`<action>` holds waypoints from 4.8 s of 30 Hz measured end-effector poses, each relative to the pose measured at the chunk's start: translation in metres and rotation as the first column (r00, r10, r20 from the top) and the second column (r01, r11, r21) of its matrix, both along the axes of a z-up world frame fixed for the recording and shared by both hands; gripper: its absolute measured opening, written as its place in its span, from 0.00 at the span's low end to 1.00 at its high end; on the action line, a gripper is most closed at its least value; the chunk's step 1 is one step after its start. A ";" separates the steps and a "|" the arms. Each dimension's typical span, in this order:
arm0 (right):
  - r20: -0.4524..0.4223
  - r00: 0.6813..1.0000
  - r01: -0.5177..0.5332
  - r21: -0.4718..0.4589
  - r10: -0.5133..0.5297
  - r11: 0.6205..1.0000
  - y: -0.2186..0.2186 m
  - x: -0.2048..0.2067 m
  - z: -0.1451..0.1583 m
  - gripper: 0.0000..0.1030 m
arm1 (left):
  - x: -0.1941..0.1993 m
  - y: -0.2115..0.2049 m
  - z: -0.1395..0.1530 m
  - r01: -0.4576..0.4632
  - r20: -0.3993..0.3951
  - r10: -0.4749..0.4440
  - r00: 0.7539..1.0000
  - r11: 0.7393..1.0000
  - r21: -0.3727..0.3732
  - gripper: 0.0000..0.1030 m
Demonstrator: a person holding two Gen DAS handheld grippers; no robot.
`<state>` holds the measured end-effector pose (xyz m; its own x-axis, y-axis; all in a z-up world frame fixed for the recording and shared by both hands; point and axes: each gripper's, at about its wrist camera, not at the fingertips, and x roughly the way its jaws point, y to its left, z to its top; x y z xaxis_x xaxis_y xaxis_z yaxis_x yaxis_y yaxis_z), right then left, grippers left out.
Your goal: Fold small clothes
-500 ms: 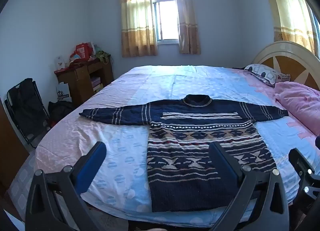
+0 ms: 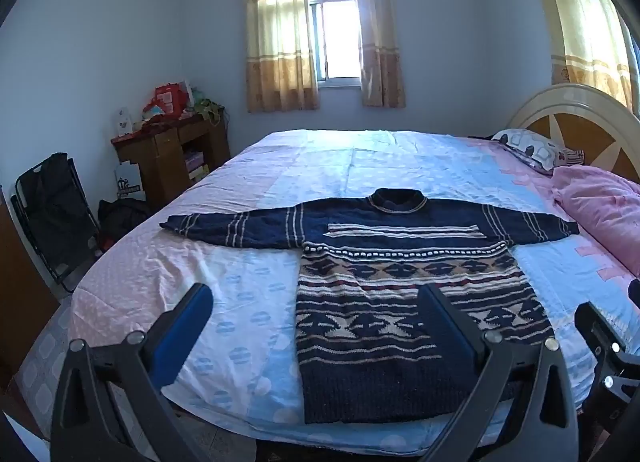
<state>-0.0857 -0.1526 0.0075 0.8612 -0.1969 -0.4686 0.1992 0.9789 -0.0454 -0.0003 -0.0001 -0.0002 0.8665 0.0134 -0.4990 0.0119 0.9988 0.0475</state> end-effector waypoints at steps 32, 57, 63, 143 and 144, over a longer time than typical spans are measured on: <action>-0.006 1.000 0.002 0.002 -0.002 1.000 -0.001 0.001 -0.001 0.99 | 0.003 0.003 -0.003 -0.001 0.000 0.001 1.000 1.000 0.000 1.00; -0.013 1.000 0.004 0.005 -0.004 1.000 -0.001 0.000 -0.006 0.99 | 0.002 0.004 -0.007 -0.002 -0.005 0.002 1.000 1.000 -0.002 1.00; -0.021 1.000 0.001 0.008 -0.001 1.000 -0.003 0.001 -0.010 0.99 | 0.002 0.004 -0.007 -0.001 -0.006 0.001 1.000 1.000 0.000 1.00; -0.354 0.878 0.308 -0.101 -0.323 0.946 -0.254 0.252 -0.135 0.99 | 0.316 -0.094 -0.138 -0.006 -0.237 0.068 0.969 0.967 0.254 1.00; -0.353 0.876 0.314 -0.102 -0.329 0.944 -0.258 0.254 -0.135 0.99 | 0.320 -0.094 -0.140 -0.009 -0.243 0.070 0.967 0.970 0.243 1.00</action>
